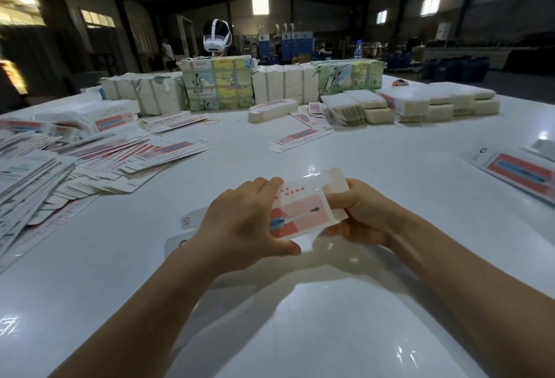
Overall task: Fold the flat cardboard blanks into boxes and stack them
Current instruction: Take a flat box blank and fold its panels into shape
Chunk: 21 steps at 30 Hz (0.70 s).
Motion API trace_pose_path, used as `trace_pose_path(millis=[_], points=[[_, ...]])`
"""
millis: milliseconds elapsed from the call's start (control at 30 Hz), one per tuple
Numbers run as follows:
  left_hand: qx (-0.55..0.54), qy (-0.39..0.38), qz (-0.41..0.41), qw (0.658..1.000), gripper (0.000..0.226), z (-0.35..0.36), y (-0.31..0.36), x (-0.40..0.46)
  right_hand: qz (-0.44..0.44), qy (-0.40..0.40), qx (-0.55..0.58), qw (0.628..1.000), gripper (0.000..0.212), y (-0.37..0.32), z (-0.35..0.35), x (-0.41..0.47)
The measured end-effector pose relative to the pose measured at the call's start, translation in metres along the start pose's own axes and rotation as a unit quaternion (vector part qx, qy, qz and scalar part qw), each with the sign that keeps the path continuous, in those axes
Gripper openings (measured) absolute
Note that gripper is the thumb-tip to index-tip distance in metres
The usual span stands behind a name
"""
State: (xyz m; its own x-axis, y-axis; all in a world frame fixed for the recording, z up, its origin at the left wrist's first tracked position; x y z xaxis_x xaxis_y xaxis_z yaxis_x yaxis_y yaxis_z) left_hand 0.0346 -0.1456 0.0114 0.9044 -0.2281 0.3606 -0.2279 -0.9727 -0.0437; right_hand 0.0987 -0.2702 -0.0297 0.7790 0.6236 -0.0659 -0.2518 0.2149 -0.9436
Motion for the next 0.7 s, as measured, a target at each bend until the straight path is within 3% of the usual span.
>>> trace_pose_path(millis=[233, 400, 567, 700], points=[[0.018, -0.032, -0.004, 0.999, 0.098, 0.005, -0.001, -0.002, 0.012, -0.003, -0.047, 0.999, 0.019, 0.007, 0.003, 0.003], [0.005, -0.027, -0.037, 0.999, 0.065, -0.001, -0.008, 0.001, 0.007, 0.030, -0.061, 0.998, 0.016, 0.011, -0.003, 0.005], [0.020, -0.023, -0.036, 0.999, 0.065, -0.003, -0.011, 0.005, 0.015, 0.031, -0.066, 0.997, 0.039, 0.011, -0.004, 0.004], [-0.006, -0.017, -0.028, 0.999, 0.067, 0.001, -0.008, 0.008, 0.032, 0.073, -0.047, 0.996, 0.027, 0.011, -0.009, 0.004]])
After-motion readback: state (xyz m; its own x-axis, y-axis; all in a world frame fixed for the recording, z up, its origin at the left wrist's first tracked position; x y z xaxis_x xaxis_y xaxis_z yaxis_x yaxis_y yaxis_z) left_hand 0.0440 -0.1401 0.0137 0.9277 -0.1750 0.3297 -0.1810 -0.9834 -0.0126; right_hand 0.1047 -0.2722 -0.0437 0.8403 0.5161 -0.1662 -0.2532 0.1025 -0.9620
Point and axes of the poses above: each hand's wrist, its own x-axis towards the middle knuckle, its own z-axis out of the palm, y = z × x, the point moved 8 cm from there along x, towards the middle knuckle, and after that the axes turned 6 degrees about x, right-handed, at the moved point
